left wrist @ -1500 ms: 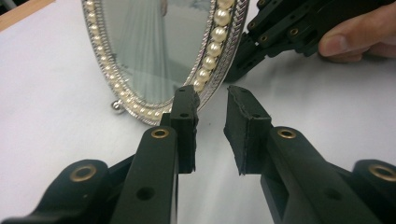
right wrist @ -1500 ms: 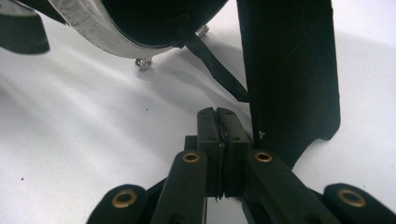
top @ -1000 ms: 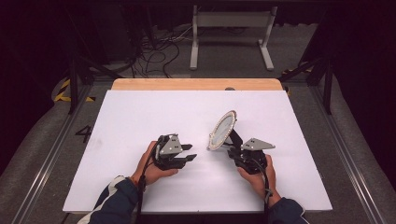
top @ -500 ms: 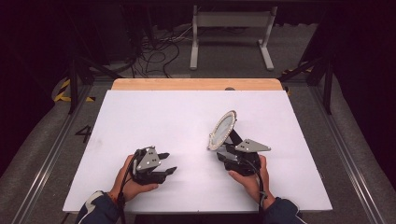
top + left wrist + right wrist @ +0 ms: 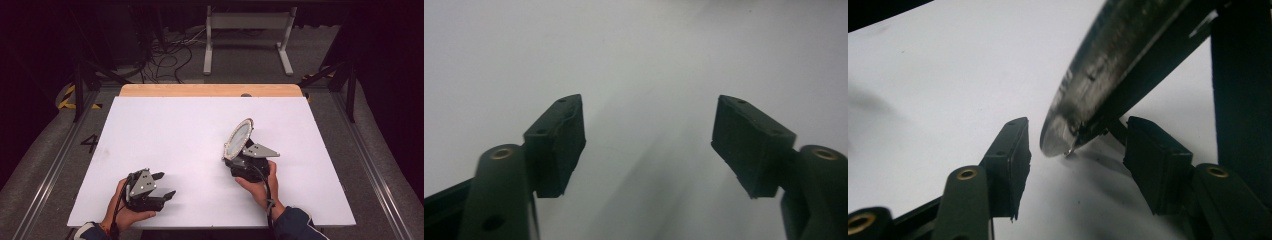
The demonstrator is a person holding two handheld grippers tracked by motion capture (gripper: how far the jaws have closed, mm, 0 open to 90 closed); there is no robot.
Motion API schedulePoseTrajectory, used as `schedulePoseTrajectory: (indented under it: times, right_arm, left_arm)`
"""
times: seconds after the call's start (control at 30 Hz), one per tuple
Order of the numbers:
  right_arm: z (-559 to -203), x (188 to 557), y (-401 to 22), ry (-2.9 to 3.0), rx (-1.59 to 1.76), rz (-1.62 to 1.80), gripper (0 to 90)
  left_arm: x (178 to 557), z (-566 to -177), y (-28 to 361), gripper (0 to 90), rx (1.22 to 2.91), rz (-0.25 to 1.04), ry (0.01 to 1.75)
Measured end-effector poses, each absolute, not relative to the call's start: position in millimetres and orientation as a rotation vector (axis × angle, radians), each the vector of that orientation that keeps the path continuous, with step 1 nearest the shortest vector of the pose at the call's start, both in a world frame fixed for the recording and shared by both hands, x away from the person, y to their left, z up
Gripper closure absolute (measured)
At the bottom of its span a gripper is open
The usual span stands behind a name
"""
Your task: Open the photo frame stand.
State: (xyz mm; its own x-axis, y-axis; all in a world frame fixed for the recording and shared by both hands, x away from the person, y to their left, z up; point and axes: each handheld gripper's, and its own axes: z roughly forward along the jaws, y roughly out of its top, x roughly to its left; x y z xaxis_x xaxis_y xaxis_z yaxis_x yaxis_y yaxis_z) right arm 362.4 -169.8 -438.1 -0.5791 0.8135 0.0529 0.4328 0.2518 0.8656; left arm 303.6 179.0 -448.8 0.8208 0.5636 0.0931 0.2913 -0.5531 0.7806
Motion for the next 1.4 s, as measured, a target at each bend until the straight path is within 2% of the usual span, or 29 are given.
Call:
schedulePoseTrajectory:
  times: [0.3,0.33,0.83,1.07,1.3,1.4]
  right_arm:
    - [-438,375,-161,2.059,1.210,1.266,42.9]
    - [-438,376,-161,2.046,1.223,1.265,46.2]
    - [-440,369,-165,2.021,1.305,1.271,60.0]
    - [-441,367,-175,2.061,1.271,1.303,63.5]
    - [-442,367,-179,2.080,1.267,1.323,63.8]
    - [-442,368,-179,2.069,1.262,1.326,60.2]
  left_arm:
    - [297,-452,197,23.6,2.160,0.421,0.698]
    - [297,-453,198,23.5,2.160,0.422,0.703]
    - [297,-450,200,23.5,2.135,0.397,0.718]
    - [294,-450,206,23.0,2.124,0.390,0.730]
    - [299,-450,213,22.7,2.119,0.419,0.754]
    - [302,-451,213,22.6,2.121,0.420,0.753]
